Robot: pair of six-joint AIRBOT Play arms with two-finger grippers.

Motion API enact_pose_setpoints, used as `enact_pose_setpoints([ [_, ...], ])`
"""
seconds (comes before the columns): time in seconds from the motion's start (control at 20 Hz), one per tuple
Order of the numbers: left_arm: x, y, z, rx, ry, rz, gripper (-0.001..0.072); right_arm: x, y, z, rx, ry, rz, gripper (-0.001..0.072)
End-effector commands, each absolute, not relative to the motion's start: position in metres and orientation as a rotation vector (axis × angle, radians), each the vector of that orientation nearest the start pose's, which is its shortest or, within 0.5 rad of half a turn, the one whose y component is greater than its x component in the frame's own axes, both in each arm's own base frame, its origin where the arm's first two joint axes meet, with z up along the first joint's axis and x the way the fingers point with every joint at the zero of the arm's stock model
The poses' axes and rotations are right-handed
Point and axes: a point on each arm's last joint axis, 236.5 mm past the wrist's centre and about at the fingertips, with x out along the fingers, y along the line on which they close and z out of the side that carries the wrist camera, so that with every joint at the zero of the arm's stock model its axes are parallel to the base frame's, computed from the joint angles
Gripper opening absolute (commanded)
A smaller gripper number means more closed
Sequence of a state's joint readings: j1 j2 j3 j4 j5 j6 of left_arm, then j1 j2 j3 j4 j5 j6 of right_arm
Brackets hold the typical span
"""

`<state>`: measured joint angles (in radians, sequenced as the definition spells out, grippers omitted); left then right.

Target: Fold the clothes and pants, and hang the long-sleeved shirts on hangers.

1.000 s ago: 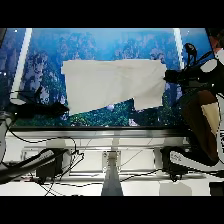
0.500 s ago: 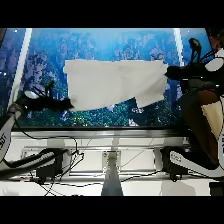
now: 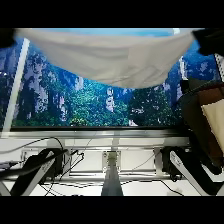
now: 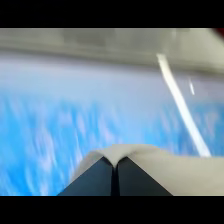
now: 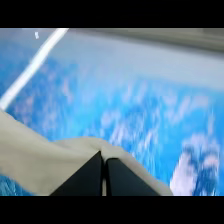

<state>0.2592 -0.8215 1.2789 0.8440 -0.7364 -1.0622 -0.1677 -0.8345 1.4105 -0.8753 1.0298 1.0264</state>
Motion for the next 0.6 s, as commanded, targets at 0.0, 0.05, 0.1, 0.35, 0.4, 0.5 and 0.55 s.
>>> enact_pose_setpoints([
  [0.0, 0.292, 0.004, 0.487, -0.013, -0.296, -0.061, 0.0018, 0.274, 0.100, 0.444, -0.071, 0.009, 0.488, 0.0010],
  [0.05, 0.270, 0.004, 0.502, 0.026, -0.352, -0.034, 0.0018, 0.253, 0.105, 0.463, -0.086, -0.047, 0.495, 0.0010],
  [0.1, 0.250, 0.004, 0.513, 0.063, -0.395, -0.009, 0.0018, 0.232, 0.109, 0.480, -0.101, -0.107, 0.496, 0.0010],
  [0.35, 0.213, 0.001, 0.529, 0.124, -0.459, 0.031, 0.0017, 0.178, 0.103, 0.538, -0.124, -0.339, 0.417, 0.0009],
  [0.4, 0.226, 0.004, 0.522, 0.100, -0.429, 0.025, 0.0017, 0.189, 0.096, 0.536, -0.131, -0.327, 0.392, 0.0009],
  [0.5, 0.274, 0.009, 0.487, 0.071, -0.286, -0.006, 0.0018, 0.232, 0.088, 0.514, -0.115, -0.226, 0.389, 0.0009],
  [0.55, 0.307, 0.010, 0.455, 0.051, -0.165, -0.039, 0.0017, 0.256, 0.088, 0.497, -0.084, -0.151, 0.411, 0.0009],
])
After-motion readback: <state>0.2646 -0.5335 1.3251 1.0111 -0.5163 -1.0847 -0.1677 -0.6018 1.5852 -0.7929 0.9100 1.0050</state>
